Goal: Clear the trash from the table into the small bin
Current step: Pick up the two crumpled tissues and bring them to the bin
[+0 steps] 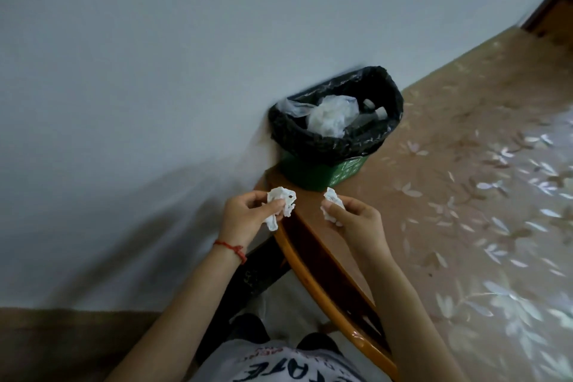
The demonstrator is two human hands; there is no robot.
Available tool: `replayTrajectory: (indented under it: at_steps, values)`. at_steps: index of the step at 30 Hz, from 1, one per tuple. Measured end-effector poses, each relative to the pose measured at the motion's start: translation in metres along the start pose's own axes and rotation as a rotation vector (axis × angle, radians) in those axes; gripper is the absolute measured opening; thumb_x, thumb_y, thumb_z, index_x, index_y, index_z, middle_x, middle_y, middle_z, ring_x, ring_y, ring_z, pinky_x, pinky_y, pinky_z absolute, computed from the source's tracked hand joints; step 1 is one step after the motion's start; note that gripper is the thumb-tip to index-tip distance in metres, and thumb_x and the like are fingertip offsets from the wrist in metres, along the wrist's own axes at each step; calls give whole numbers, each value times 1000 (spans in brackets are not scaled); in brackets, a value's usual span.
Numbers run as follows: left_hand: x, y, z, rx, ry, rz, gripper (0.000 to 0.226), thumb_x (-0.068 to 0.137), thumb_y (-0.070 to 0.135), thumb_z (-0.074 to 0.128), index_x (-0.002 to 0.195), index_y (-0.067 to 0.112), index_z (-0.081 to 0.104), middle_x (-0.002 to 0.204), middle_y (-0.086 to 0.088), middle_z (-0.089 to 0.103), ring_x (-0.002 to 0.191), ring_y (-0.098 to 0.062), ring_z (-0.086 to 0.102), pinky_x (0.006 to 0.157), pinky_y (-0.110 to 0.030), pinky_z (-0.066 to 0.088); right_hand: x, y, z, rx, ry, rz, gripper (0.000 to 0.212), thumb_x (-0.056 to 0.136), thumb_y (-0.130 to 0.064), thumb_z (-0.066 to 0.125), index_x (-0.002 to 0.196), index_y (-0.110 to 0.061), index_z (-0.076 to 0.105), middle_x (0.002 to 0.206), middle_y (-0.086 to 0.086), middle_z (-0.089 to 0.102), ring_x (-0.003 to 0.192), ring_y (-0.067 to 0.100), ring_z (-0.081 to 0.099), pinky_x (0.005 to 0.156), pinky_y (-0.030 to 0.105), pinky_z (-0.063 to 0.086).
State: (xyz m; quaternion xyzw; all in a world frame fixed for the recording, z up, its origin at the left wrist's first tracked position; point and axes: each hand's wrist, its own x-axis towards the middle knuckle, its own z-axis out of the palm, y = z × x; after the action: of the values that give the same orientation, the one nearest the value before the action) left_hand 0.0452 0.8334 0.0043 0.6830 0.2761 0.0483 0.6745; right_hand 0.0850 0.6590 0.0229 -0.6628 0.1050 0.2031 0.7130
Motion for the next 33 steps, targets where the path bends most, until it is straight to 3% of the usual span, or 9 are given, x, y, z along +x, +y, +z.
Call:
replayTrajectory:
  at_steps: [7,12,16,22,29,33]
  values:
    - [46,28,-1,94,-183,85,9,72,10,73,68,15,68,49,9,66,48,-3,61,50,-14,49,17,-7,19,69,144,-55,18,79,-8,68,94,1,67,71,3,65,58,4,61,59,17,51]
    - [69,46,0,65,-251,109,10,72,8,73,66,14,67,49,4,66,48,-10,63,50,-19,50,25,-15,28,101,206,-85,18,77,-14,71,92,-3,69,70,2,67,64,10,61,65,23,51]
    - [84,61,6,36,-273,115,12,71,8,74,65,17,68,52,2,68,55,-18,66,63,-31,55,35,-30,29,107,232,-123,8,77,-13,71,83,-9,71,68,2,67,64,12,61,65,26,49]
    - [102,85,24,11,-252,137,9,70,8,76,67,14,69,68,-13,68,74,-34,66,80,-50,55,56,-65,21,112,215,-185,10,79,-11,69,88,-7,69,74,3,69,71,13,66,70,26,55]
    - [121,112,53,36,-259,182,7,70,7,75,70,11,69,51,5,67,56,-17,67,68,-35,59,83,-104,10,64,233,-250,3,80,-9,68,82,-8,69,62,-3,66,59,5,63,60,16,51]
    - [134,122,65,46,-261,174,12,70,7,75,64,14,67,50,4,66,54,-20,66,70,-40,58,101,-115,7,19,241,-250,2,81,-9,68,79,-8,68,48,-12,62,52,1,60,62,17,53]
